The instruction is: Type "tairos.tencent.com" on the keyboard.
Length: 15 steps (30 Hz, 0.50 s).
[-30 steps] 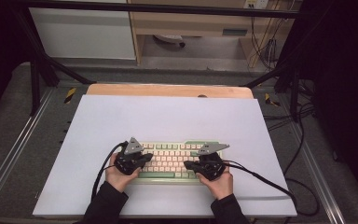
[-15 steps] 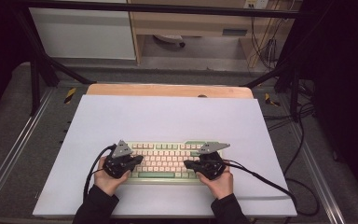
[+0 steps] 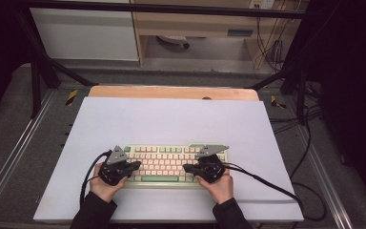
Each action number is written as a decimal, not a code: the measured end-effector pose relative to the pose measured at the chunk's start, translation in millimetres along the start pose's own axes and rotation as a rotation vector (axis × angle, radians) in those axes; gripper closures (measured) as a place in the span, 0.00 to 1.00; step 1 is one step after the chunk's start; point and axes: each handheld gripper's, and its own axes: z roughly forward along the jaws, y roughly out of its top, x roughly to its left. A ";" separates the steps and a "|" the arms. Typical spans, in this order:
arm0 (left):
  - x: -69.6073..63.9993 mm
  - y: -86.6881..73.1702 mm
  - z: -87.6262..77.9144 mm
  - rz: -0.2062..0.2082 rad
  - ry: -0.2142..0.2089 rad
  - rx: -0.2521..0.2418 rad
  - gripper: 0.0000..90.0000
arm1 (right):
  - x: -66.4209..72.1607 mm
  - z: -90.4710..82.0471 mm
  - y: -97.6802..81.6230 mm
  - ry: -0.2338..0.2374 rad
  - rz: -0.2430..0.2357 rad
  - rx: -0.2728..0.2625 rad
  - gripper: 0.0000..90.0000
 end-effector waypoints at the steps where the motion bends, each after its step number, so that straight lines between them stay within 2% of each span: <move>1: 0.5 -0.7 -0.7 -0.002 -0.001 -0.002 1.00 | 0.6 1.7 -1.1 0.001 0.002 0.003 1.00; 15: 2.5 -4.2 -0.4 -0.011 -0.005 0.000 1.00 | 1.5 12.9 -7.2 0.015 -0.004 0.030 1.00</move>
